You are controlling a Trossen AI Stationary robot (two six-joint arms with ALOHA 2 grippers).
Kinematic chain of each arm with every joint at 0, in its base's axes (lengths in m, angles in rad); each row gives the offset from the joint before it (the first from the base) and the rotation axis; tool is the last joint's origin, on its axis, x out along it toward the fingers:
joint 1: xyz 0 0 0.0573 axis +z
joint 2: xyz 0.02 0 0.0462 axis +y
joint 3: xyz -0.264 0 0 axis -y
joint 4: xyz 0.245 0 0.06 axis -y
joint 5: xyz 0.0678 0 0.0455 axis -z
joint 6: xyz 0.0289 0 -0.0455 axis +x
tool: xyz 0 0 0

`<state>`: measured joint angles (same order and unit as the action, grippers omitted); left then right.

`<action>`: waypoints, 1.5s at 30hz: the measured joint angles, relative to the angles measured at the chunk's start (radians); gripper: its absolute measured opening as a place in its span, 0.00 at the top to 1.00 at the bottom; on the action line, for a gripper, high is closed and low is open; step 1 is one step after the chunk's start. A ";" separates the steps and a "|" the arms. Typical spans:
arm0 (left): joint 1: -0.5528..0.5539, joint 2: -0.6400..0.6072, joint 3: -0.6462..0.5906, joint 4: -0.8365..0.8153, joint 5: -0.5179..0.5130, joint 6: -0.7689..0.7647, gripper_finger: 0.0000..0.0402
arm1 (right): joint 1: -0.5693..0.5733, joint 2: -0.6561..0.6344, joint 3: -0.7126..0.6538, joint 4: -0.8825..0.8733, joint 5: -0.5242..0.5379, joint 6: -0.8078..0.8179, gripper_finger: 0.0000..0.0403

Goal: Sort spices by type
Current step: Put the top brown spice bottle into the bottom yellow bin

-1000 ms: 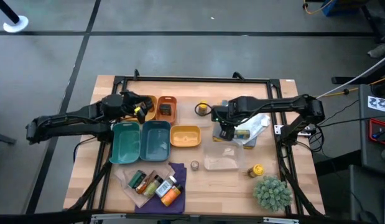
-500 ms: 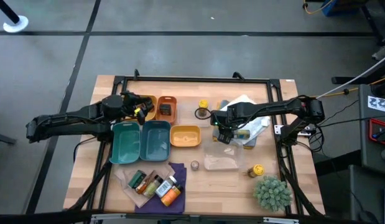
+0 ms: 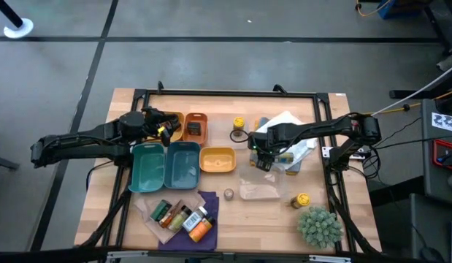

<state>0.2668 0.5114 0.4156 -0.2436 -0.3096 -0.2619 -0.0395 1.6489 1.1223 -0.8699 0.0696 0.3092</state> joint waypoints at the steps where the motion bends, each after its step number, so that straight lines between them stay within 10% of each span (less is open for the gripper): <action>1: 0.000 0.000 0.000 0.000 0.000 0.000 0.40 | 0.000 0.000 -0.009 0.011 0.000 0.000 0.53; 45: 0.000 0.000 0.000 -0.003 0.000 0.007 0.40 | 0.001 0.003 0.021 0.047 -0.013 -0.001 0.55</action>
<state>0.2672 0.5114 0.4156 -0.2462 -0.3096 -0.2546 -0.0387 1.6520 1.1428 -0.8225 0.0563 0.3087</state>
